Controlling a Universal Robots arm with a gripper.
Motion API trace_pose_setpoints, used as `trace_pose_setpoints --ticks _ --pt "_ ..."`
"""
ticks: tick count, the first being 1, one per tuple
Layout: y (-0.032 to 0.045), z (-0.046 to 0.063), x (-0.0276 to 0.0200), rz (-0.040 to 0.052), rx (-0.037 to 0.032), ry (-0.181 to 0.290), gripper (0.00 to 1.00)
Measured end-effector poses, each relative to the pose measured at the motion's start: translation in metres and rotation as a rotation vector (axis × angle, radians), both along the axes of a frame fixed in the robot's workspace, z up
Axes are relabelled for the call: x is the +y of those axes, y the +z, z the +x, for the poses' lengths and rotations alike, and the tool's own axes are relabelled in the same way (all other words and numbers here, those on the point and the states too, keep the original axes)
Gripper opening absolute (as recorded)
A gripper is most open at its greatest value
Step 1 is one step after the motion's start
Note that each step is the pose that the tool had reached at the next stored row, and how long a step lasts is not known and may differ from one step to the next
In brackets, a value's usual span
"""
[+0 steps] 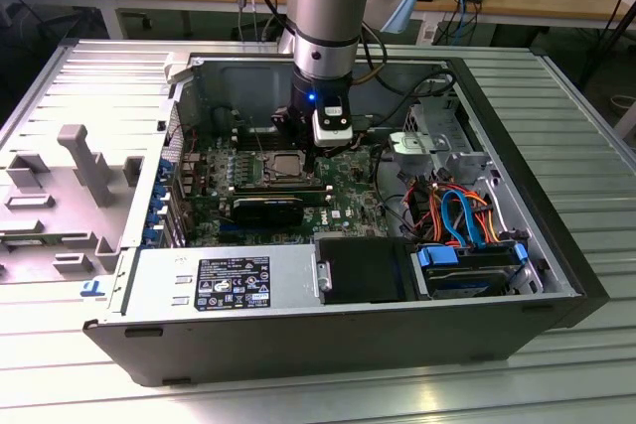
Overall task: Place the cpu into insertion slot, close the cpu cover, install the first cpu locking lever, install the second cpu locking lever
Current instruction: 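Install the first cpu locking lever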
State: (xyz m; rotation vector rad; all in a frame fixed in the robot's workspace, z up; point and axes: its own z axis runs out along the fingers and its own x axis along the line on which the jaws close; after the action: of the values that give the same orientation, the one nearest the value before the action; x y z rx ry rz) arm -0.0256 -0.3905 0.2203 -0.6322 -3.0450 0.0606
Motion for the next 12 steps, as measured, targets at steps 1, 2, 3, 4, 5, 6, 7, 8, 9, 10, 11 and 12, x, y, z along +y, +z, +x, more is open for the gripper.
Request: trace_pose_setpoints --ticks 1,2,3,4,5,6,7,8,9,10,11,12 --pt "0.0000 0.0000 0.0000 0.0000 0.0000 0.004 0.11" --pt "0.0000 0.0000 0.0000 0.0000 0.0000 0.008 0.11" --pt "0.0000 0.0000 0.0000 0.0005 0.0000 0.013 0.11" --pt "-0.0001 0.0000 0.0000 0.0020 -0.0001 0.016 0.11" --pt "0.0000 0.0000 0.0000 0.0067 -0.0001 0.017 0.11" --pt "0.0000 0.0000 0.0000 0.0117 -0.0001 0.018 0.11" --pt "0.0000 0.0000 0.0000 0.0224 -0.0002 0.020 0.11" --pt "0.0000 0.0000 0.0000 0.0323 -0.0003 0.021 0.11" --pt "0.0000 0.0000 0.0000 0.0377 -0.0003 0.021 0.11" --pt "0.0000 0.0000 0.0000 0.0396 -0.0004 0.021 0.11" --pt "0.0000 0.0000 0.0001 0.0398 -0.0004 0.021 0.11" --pt "0.0000 0.0000 0.0000 0.0401 -0.0004 0.021 0.11"
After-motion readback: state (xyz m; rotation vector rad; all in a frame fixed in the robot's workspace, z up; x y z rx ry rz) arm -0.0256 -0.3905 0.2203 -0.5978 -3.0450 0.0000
